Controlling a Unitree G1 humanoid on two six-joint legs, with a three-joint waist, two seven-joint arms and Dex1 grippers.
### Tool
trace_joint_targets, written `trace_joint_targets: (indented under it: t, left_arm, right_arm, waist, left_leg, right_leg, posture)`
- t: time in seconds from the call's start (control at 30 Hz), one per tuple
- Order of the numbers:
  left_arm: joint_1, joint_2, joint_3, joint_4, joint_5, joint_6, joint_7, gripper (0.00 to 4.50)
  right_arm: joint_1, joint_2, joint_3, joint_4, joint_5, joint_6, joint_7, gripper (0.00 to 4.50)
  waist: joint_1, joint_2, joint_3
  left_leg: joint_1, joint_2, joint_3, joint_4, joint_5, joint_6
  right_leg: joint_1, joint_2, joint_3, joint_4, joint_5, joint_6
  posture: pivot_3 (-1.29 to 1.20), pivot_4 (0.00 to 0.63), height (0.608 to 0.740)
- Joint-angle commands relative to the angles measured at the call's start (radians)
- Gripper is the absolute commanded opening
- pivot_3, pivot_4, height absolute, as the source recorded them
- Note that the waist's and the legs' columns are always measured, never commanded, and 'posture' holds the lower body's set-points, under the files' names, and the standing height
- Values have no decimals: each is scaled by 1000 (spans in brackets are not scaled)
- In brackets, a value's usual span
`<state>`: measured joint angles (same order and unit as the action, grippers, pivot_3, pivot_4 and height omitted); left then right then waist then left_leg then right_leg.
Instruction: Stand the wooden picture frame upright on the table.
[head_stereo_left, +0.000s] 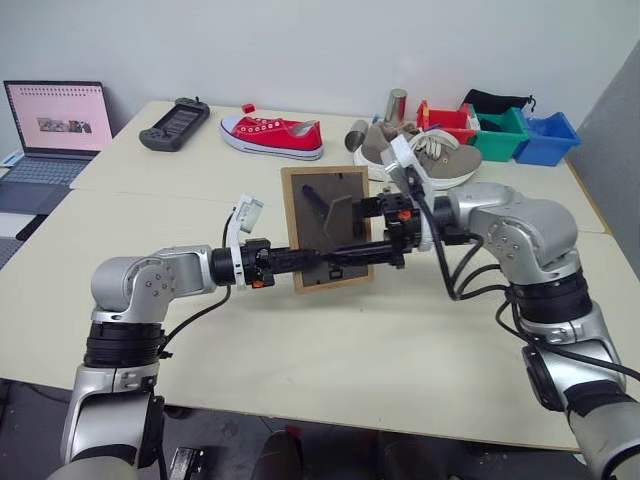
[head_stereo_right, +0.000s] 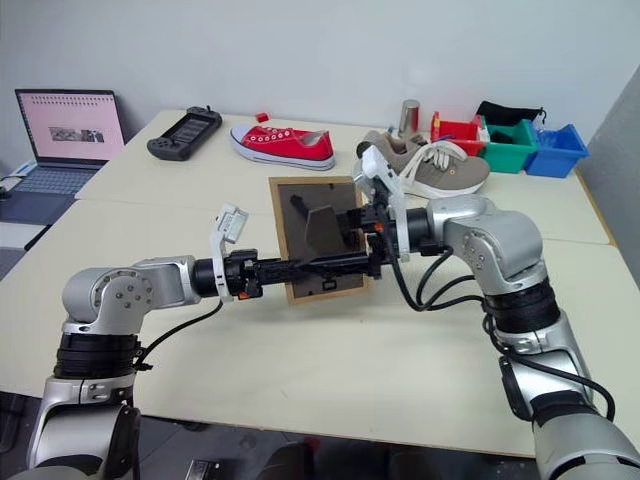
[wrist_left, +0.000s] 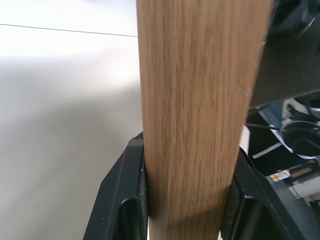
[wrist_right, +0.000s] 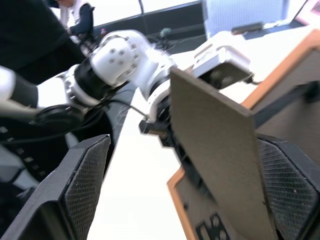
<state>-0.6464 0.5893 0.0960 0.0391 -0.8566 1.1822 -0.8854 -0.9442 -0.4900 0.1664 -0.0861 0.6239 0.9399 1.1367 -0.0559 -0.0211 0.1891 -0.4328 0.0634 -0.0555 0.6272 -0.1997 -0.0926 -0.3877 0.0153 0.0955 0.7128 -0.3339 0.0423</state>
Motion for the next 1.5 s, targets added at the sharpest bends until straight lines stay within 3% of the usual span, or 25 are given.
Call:
trace_joint_targets:
  t: [0.03,0.27,0.4,0.5,0.6,0.67,0.77,1.03,1.2,1.5]
  left_arm:
    - [-19,2,43,-23,-19,2,17,1306]
    - [-35,-10,109,2,-124,190,61,1306]
    - [-52,-25,160,28,-178,323,100,1306]
    - [-99,-23,182,167,-289,426,153,1306]
    - [-127,27,116,317,-483,432,207,1306]
    - [-129,58,61,392,-601,432,254,1306]
    - [-115,91,-3,423,-732,432,325,1306]
    - [-66,156,-151,391,-1088,402,499,1306]
    - [-53,158,-154,384,-1116,379,532,1306]
    - [-11,163,-144,324,-1116,359,537,1306]
  right_arm:
    - [26,-60,-17,-29,-5,-32,30,4477]
    - [134,-299,-69,41,-197,-275,27,4477]
    - [223,-335,-71,52,-285,-506,25,4477]
    - [320,-307,-57,134,-476,-1000,-65,4477]
    - [341,-260,-43,253,-623,-1424,-174,4477]
    - [312,-216,-43,322,-687,-1644,-256,4477]
    - [269,-173,-35,397,-746,-1825,-328,4477]
    - [150,-75,36,551,-875,-2044,-452,4477]
    - [124,-47,82,580,-904,-2140,-495,4300]
    - [106,-47,104,630,-979,-2202,-570,2301]
  waist:
    - [0,0,0]
    - [3,0,0]
    - [2,-1,0]
    - [-3,-1,0]
    - [-8,-1,1]
    - [-12,-1,1]
    - [-16,0,1]
    - [-12,0,1]
    - [-12,0,1]
    - [-12,0,1]
  left_leg:
    - [0,0,0,0,0,0]
    - [0,0,0,0,0,0]
    - [-1,-1,0,-1,0,1]
    - [-1,0,0,0,0,1]
    - [0,0,1,1,0,1]
    - [0,0,1,1,0,0]
    - [1,0,1,1,0,0]
    - [2,-1,-2,2,2,-4]
    - [2,-1,-2,2,2,-4]
    - [3,-1,-2,2,2,-4]
  right_leg:
    - [0,0,0,0,0,0]
    - [0,0,0,0,0,0]
    - [0,0,0,-2,0,0]
    - [0,1,0,-1,0,0]
    - [0,0,1,-1,0,0]
    - [0,0,1,0,0,0]
    - [0,0,1,2,0,0]
    - [2,-1,0,3,0,0]
    - [2,-1,0,3,0,0]
    - [2,-1,0,3,0,0]
  posture:
    - [0,150,740]
    - [0,150,740]
    - [0,150,740]
    - [0,150,740]
    - [0,150,740]
    - [0,150,740]
    - [0,150,740]
    - [0,150,740]
    - [0,150,740]
    - [0,150,740]
